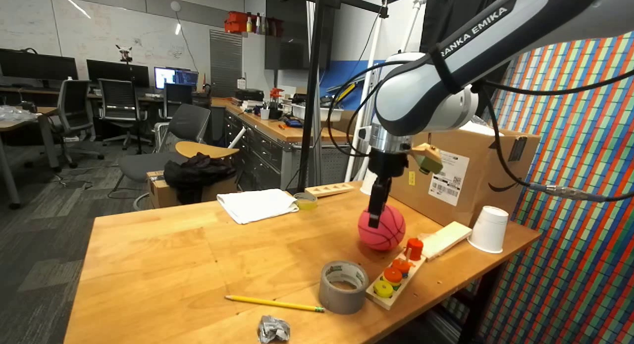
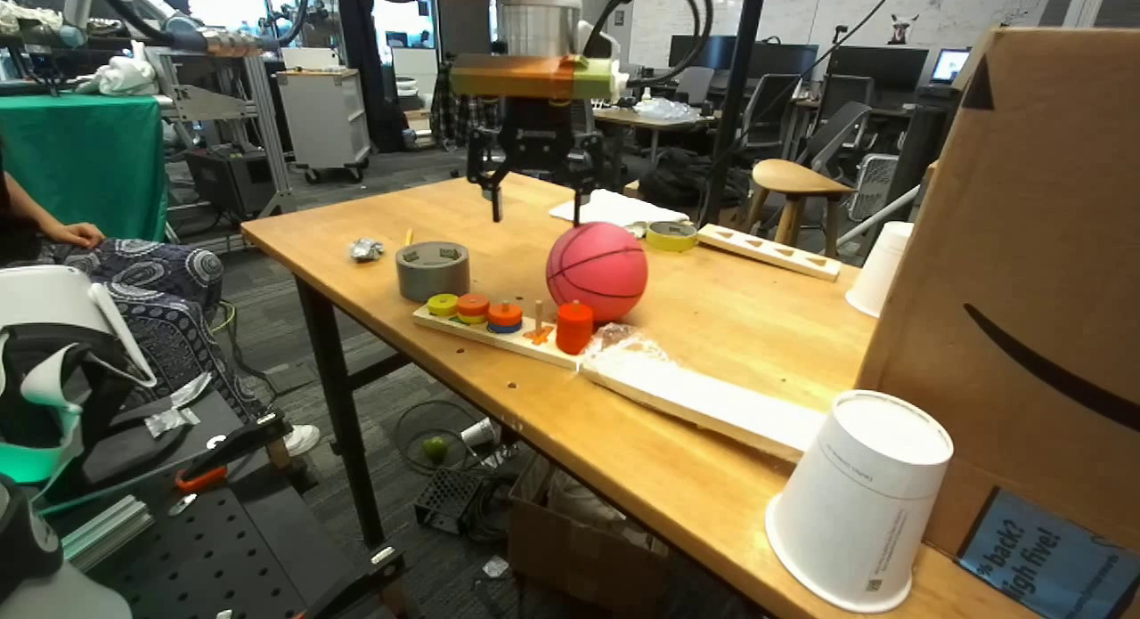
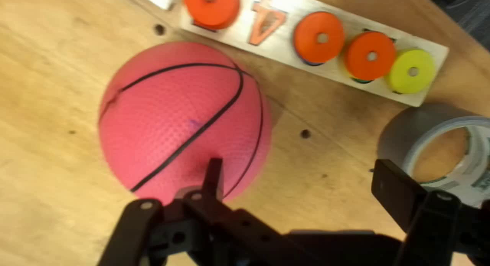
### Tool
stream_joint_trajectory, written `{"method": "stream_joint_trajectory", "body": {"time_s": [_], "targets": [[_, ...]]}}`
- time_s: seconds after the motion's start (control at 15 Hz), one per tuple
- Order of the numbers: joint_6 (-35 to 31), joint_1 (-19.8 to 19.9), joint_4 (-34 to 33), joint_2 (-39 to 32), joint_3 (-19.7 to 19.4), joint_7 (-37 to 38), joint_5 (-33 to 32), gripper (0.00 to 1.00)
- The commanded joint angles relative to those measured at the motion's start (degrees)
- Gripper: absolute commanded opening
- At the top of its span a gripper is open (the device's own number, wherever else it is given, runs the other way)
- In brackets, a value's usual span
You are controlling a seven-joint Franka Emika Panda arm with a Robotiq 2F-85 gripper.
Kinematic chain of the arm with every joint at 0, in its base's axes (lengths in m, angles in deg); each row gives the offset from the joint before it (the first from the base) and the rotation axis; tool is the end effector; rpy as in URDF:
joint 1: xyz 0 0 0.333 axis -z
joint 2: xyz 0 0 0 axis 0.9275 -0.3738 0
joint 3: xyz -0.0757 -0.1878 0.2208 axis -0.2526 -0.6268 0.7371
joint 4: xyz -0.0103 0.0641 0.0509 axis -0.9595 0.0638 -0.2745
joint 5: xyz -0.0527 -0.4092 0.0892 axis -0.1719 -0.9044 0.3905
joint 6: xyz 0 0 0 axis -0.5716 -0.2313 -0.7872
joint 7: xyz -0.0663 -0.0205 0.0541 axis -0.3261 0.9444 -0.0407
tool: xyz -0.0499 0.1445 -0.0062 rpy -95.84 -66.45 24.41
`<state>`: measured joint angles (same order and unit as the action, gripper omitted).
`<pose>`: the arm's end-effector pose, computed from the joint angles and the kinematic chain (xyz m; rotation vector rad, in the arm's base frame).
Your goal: Hit the ball around and it was not very smooth
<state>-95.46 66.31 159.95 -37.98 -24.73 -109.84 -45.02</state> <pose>0.5234 0.0055 0.2891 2.9228 0.9981 0.0216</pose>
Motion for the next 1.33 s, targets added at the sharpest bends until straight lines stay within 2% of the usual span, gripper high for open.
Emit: {"method": "stream_joint_trajectory", "body": {"time_s": [0.0, 0.27, 0.4, 0.6, 1.07, 1.27], "targets": [[-3.25, 3.03, -0.43, 5.23, -1.76, 3.38, -8.87, 1.0], [-10.04, 5.17, 1.56, 8.23, -1.44, 12.24, -20.04, 1.0], [-10.82, 4.46, 3.05, 9.03, -0.86, 14.93, -21.31, 1.0], [-6.85, 1.73, 4.97, 9.41, 0.51, 13.61, -17.5, 1.0], [2.73, -4.45, 4.1, 8.84, 0.85, 6.06, -0.81, 1.0], [4.06, -5.9, 3.62, 7.66, 0.56, 1.96, 4.8, 1.0]]}}
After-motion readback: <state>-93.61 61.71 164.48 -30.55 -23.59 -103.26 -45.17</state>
